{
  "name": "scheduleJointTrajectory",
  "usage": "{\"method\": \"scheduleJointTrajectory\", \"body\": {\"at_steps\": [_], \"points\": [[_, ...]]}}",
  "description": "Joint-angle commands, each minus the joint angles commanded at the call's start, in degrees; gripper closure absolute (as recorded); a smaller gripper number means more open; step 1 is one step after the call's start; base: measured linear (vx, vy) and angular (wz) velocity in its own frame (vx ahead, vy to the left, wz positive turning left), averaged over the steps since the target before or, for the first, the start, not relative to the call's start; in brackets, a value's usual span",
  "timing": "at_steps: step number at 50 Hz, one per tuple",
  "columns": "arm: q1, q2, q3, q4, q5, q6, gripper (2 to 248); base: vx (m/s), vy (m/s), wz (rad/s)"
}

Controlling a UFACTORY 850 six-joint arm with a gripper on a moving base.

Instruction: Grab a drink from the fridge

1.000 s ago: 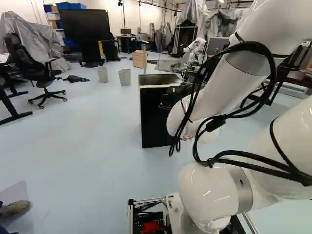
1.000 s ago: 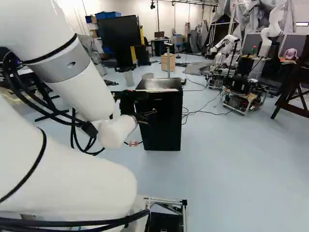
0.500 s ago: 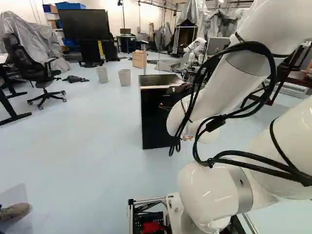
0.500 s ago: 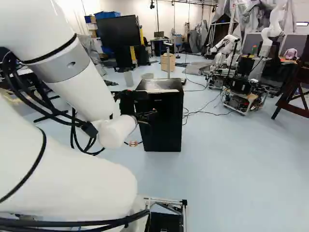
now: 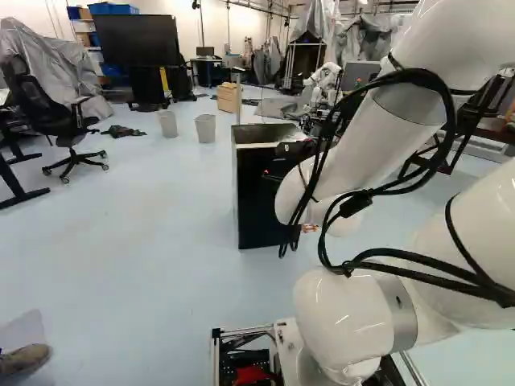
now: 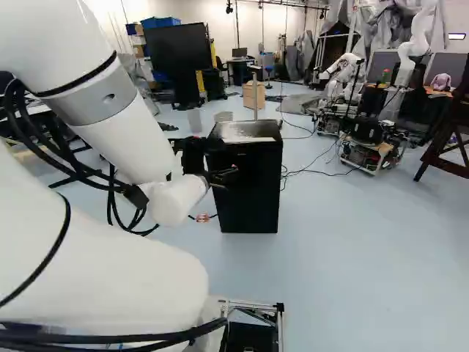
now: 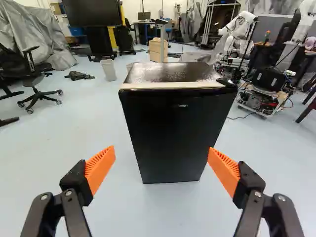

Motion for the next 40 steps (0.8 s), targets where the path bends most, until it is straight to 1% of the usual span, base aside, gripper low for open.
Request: {"method": "scheduleJointTrajectory", "body": {"at_steps": [40], "points": [[0.0, 0.0, 0.0, 0.0, 0.0, 0.0, 3, 0.066, 0.069, -0.016]]}}
